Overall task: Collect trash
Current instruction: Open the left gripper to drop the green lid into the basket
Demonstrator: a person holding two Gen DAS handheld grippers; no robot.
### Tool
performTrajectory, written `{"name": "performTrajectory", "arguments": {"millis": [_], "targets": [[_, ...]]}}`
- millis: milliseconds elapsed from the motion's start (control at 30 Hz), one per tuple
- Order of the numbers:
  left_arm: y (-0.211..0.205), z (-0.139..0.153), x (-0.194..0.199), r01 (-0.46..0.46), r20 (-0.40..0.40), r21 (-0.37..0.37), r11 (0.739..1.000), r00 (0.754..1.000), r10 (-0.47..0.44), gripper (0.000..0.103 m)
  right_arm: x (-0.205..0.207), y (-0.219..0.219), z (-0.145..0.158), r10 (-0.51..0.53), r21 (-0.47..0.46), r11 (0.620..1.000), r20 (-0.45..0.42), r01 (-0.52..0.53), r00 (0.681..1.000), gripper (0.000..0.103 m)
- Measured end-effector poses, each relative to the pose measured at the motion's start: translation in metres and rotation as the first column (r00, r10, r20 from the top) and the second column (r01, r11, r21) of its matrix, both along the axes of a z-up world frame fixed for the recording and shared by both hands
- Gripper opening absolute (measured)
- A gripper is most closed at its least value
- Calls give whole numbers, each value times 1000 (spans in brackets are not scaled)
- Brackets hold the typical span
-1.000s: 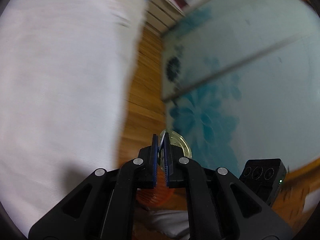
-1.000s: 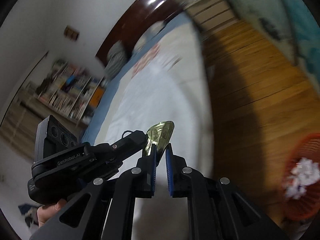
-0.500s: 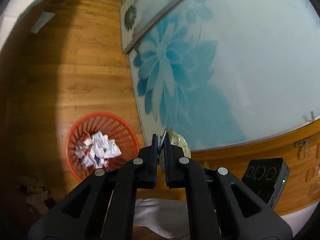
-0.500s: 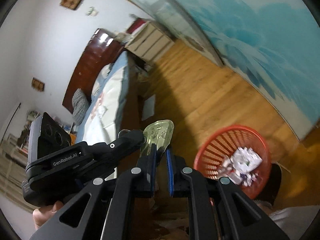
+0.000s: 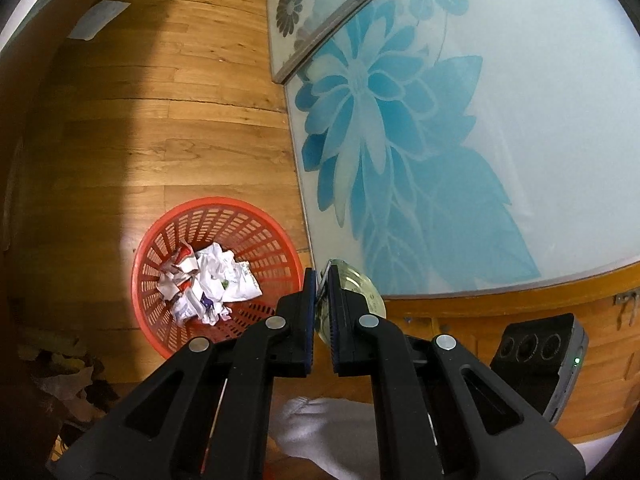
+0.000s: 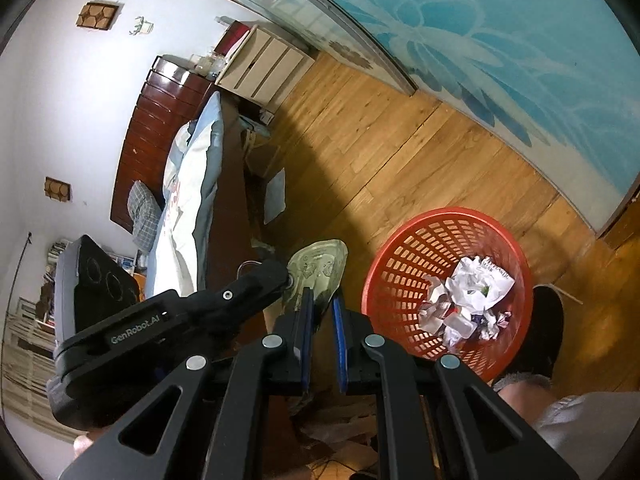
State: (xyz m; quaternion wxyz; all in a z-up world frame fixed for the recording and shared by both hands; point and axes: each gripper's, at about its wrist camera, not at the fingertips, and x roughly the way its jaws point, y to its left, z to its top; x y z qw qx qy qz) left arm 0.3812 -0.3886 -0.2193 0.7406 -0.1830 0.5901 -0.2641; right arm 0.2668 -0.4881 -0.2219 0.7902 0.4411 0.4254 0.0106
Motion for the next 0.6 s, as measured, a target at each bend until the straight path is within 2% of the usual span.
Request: {"name": "performTrajectory", "arguments": {"millis": [200, 233, 267, 300, 333, 367, 400, 600], "targets": [[12, -4, 9, -38, -8, -10, 999, 999, 38, 6, 13, 8, -4, 16, -11, 1000, -6, -16, 1000, 17], [13, -4, 10, -40, -9, -19, 999, 999, 40, 8, 14, 10, -5, 14, -34, 999, -24, -15, 1000, 28], [15, -4, 10, -41, 0, -16, 999, 999, 41, 14, 16, 8, -8, 7, -47, 999, -33, -9, 999, 45], [17, -1, 10, -44, 8, -11, 999, 999, 44, 24, 14, 7, -8, -11, -53, 999, -36, 9, 999, 50], [19, 0, 10, -48, 15, -7, 999, 999, 48, 29, 14, 6, -8, -21, -52, 998, -39, 19, 999, 50], [22, 1, 9, -58, 23, -8, 998, 998, 58, 39, 15, 5, -8, -24, -53, 998, -46, 22, 999, 50], [24, 2, 9, -64, 26, -10, 998, 998, 64, 42, 15, 5, -8, -28, -57, 998, -51, 25, 998, 50], [35, 8, 9, -84, 41, -10, 996, 996, 85, 45, 20, 14, -5, -13, -78, 997, -51, 9, 999, 50]]}}
